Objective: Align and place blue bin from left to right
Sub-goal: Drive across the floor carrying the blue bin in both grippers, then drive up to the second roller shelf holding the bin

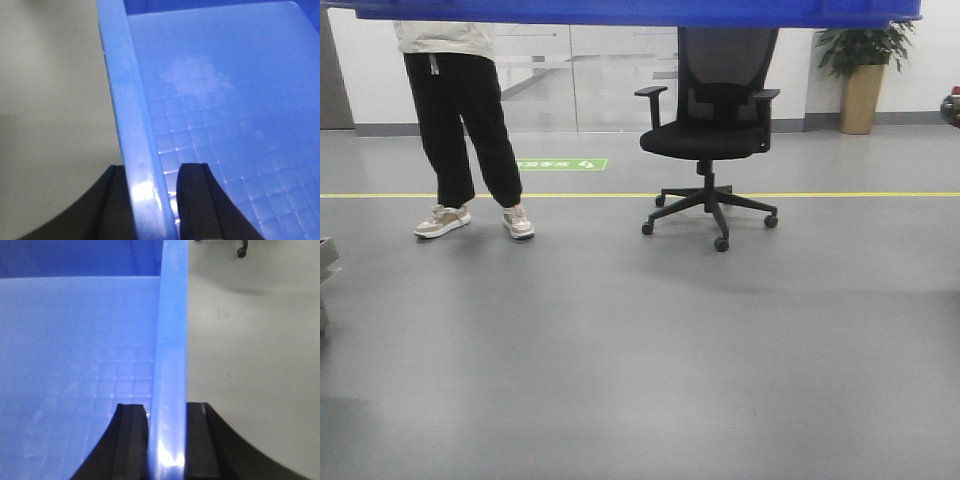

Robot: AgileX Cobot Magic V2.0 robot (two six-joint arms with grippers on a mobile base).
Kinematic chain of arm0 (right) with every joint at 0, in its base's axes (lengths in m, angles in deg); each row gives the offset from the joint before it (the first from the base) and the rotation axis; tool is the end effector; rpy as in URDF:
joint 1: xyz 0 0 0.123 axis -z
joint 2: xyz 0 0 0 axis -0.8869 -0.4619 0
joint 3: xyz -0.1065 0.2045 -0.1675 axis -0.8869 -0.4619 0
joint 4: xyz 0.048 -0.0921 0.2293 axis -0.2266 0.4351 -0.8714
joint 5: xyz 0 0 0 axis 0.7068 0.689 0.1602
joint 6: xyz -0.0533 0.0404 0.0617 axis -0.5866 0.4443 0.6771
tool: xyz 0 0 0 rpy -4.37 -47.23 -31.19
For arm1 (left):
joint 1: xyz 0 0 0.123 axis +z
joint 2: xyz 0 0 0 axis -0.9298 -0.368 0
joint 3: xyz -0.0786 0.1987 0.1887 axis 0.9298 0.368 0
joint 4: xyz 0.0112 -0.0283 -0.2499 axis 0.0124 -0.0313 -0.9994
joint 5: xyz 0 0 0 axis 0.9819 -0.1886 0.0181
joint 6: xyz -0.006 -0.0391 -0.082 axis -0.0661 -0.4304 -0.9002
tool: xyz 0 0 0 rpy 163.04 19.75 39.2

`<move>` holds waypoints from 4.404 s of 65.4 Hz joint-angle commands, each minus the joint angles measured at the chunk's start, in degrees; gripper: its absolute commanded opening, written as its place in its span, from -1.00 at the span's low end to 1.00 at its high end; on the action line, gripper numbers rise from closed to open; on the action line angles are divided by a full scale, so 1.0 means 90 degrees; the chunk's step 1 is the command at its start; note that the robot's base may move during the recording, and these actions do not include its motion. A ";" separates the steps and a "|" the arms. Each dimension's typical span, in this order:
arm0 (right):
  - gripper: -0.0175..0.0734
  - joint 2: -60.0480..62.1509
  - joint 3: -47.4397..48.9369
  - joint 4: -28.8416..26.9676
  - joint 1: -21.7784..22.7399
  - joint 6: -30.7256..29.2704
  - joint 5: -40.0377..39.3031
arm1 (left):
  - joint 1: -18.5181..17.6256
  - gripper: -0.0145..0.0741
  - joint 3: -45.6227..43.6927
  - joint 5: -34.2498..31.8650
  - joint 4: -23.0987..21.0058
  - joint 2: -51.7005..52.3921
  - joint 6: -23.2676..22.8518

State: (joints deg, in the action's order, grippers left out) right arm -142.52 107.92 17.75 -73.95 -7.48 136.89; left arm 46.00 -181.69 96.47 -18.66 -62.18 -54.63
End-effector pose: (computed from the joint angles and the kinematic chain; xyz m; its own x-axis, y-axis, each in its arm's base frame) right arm 0.3624 0.0754 0.4722 -0.6062 0.0498 -0.7938 -0.1137 0.9824 0.1484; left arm 0.3196 -0.1093 0.4921 -0.6317 0.0121 -0.7751 0.0638 0.9973 -0.0365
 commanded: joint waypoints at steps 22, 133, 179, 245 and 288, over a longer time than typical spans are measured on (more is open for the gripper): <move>-0.77 0.0114 0.0087 0.0342 0.0042 -0.0140 -0.0970 | -0.0016 -0.69 -0.0096 -0.0370 -0.0001 0.0137 0.0130; -0.77 0.0114 0.0087 0.0342 0.0042 -0.0140 -0.0970 | -0.0016 -0.69 -0.0096 -0.0370 -0.0001 0.0137 0.0130; -0.77 0.0114 0.0087 0.0342 0.0042 -0.0140 -0.0970 | -0.0016 -0.69 -0.0096 -0.0370 -0.0001 0.0137 0.0130; -0.77 0.0114 0.0087 0.0342 0.0042 -0.0140 -0.0970 | -0.0016 -0.69 -0.0096 -0.0370 -0.0001 0.0137 0.0130; -0.77 0.0114 0.0087 0.0342 0.0042 -0.0140 -0.0970 | -0.0016 -0.69 -0.0096 -0.0370 -0.0001 0.0137 0.0130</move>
State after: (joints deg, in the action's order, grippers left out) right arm -142.58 107.93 18.55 -73.95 -7.54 137.94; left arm 46.00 -181.69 96.10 -19.34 -62.18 -54.87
